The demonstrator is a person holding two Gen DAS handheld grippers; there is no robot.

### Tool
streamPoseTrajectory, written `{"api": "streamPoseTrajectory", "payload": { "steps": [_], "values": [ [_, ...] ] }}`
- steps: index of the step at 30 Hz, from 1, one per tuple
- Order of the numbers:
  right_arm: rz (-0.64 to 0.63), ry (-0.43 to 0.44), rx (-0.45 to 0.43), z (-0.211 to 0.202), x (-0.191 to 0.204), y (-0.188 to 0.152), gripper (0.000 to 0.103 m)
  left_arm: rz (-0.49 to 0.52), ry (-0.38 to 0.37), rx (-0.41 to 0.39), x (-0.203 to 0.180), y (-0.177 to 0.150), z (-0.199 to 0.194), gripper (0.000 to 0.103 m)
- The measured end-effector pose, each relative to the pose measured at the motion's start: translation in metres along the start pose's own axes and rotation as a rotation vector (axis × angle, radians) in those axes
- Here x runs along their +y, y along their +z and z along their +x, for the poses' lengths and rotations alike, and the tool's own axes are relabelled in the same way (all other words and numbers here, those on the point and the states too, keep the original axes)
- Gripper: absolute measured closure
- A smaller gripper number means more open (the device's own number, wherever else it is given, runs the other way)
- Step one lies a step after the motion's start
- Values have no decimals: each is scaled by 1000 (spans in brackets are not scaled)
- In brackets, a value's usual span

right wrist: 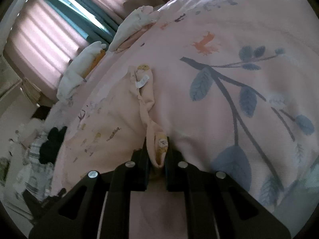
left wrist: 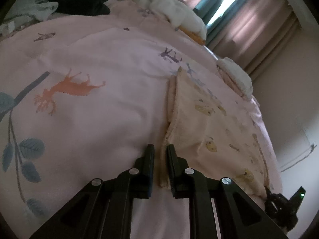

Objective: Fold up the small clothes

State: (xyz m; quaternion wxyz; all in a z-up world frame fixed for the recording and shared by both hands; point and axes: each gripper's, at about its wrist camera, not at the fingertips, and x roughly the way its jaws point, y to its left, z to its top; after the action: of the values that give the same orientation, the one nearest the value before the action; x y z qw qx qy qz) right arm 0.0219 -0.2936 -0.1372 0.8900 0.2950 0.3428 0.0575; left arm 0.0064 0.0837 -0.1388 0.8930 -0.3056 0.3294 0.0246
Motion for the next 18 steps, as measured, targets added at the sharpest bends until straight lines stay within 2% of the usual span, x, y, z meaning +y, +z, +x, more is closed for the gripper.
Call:
{"api": "streamPoseTrajectory", "payload": {
  "steps": [7,9,13,16,18],
  "values": [
    [-136,-101,-44,6,15,-2,91,20,17,-14,-4,0,2,86],
    [-136,-100,-48,5,12,-1,91,34,23,-17,-7,-1,2,85],
    [-67,-46,-40,5,0,3,91,64,50,-26,-12,0,6,81],
    [-47,-27,-35,6,-1,5,91,60,40,-27,-12,1,8,73],
    [-62,-37,-39,7,2,4,90,47,-4,-22,-10,2,10,59]
  ]
}}
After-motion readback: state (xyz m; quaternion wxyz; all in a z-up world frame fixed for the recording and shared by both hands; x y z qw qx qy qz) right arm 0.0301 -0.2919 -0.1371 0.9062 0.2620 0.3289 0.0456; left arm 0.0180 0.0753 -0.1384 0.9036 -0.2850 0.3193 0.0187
